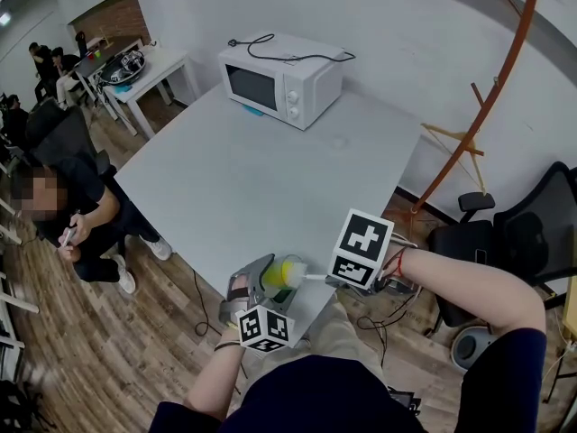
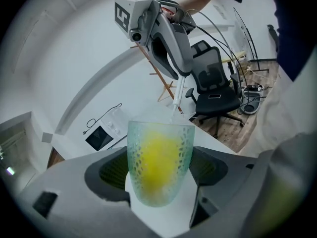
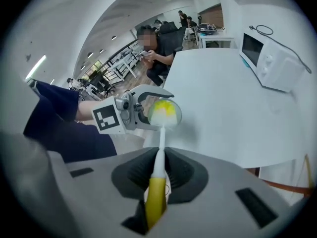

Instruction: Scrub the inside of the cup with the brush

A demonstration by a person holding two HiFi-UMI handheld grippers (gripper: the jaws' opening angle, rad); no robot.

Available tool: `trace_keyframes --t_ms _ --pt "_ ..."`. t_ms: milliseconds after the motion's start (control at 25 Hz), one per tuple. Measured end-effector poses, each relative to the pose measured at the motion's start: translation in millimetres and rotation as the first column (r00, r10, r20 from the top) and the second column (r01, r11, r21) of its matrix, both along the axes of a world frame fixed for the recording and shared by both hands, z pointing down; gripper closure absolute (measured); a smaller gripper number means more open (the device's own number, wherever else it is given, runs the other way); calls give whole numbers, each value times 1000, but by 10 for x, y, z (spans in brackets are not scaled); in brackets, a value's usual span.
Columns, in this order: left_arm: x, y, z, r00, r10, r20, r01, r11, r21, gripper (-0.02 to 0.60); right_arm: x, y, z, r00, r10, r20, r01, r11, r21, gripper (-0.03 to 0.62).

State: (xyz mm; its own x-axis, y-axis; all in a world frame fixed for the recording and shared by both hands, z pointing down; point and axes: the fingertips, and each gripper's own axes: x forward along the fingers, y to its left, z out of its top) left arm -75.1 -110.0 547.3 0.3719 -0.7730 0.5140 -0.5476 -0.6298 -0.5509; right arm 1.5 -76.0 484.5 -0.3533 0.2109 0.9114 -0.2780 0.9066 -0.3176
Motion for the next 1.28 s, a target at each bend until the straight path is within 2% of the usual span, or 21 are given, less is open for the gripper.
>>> trace_keyframes --t_ms 120,360,560,760,880,1000,1120,1280 --pt "-5 -15 64 1000 4 0 -4 1000 -1 204 10 -19 20 1000 -30 -9 30 998 47 542" --pt "-125 -91 149 998 -39 -53 38 999 -11 204 99 -71 14 999 -47 5 46 990 136 542" --pt "-303 -225 258 988 -109 -108 105 994 -37 204 260 -106 -58 999 11 48 -17 992 122 542" --pt "-426 -393 409 965 -183 -186 170 982 -86 204 274 -184 -91 991 57 120 -71 991 114 542" --pt "-418 -525 456 934 -236 -267 209 970 -127 204 256 -263 -79 980 90 180 -113 986 124 542" --pt "-399 -680 504 884 -289 -367 238 955 -178 204 234 -383 -70 948 159 274 -200 972 127 542" --pt "-381 -887 482 817 -333 -471 258 941 -218 204 205 -531 -39 890 254 379 -313 944 104 542" --pt "-351 -1187 529 742 -382 -551 287 923 -254 204 212 -752 49 785 377 492 -465 883 66 542"
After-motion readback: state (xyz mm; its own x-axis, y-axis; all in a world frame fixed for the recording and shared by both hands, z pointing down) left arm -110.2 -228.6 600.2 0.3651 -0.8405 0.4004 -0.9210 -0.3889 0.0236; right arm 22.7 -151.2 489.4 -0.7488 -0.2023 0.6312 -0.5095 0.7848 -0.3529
